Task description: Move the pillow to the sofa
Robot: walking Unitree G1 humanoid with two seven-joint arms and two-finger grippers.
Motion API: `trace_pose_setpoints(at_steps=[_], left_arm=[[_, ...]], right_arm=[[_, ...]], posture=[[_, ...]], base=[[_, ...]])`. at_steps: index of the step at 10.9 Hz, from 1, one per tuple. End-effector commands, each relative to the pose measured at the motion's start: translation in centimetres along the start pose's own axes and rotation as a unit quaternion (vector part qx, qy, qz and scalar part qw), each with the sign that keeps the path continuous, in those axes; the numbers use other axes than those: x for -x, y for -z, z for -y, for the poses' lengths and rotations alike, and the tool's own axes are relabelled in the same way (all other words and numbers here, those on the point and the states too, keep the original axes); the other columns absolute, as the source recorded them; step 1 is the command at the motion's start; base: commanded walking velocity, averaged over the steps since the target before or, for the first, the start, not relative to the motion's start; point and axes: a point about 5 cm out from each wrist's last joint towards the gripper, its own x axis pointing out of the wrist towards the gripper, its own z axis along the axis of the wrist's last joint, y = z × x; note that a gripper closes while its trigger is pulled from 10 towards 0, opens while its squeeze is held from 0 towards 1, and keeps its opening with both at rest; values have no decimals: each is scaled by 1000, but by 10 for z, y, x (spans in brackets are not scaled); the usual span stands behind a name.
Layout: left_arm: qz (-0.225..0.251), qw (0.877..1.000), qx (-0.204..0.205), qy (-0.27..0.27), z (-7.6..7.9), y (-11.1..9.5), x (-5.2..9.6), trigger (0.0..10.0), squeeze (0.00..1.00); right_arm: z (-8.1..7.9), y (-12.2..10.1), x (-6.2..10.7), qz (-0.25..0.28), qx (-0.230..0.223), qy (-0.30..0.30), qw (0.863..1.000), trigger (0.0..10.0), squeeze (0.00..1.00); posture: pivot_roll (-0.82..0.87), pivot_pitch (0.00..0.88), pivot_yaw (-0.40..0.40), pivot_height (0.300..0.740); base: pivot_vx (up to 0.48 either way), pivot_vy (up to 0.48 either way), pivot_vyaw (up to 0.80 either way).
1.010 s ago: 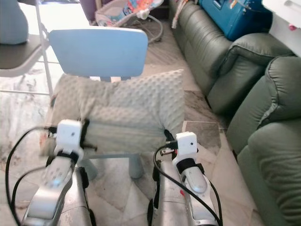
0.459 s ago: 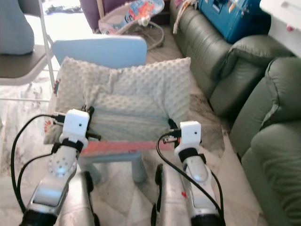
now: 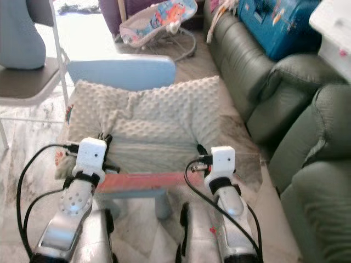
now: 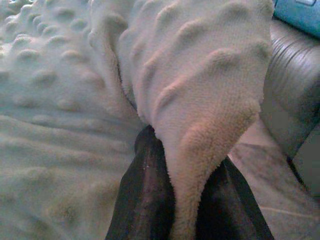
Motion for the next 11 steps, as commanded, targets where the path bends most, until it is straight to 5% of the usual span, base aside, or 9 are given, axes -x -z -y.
trace_pose_setpoints(at_steps=[1, 11], left_arm=[[3, 1000, -5, -10, -7, 1, -1, 10000, 0], [-12, 997, 51, 56, 14, 3, -5, 10000, 0]], right_arm=[[10, -3, -1, 4, 0, 21, 1000, 10000, 0], [11, -11, -12, 13, 11, 16, 1000, 10000, 0]], posture=[[-29, 0, -57, 666], [-46, 0, -52, 740]], base=[[0, 0, 0], [0, 0, 0]])
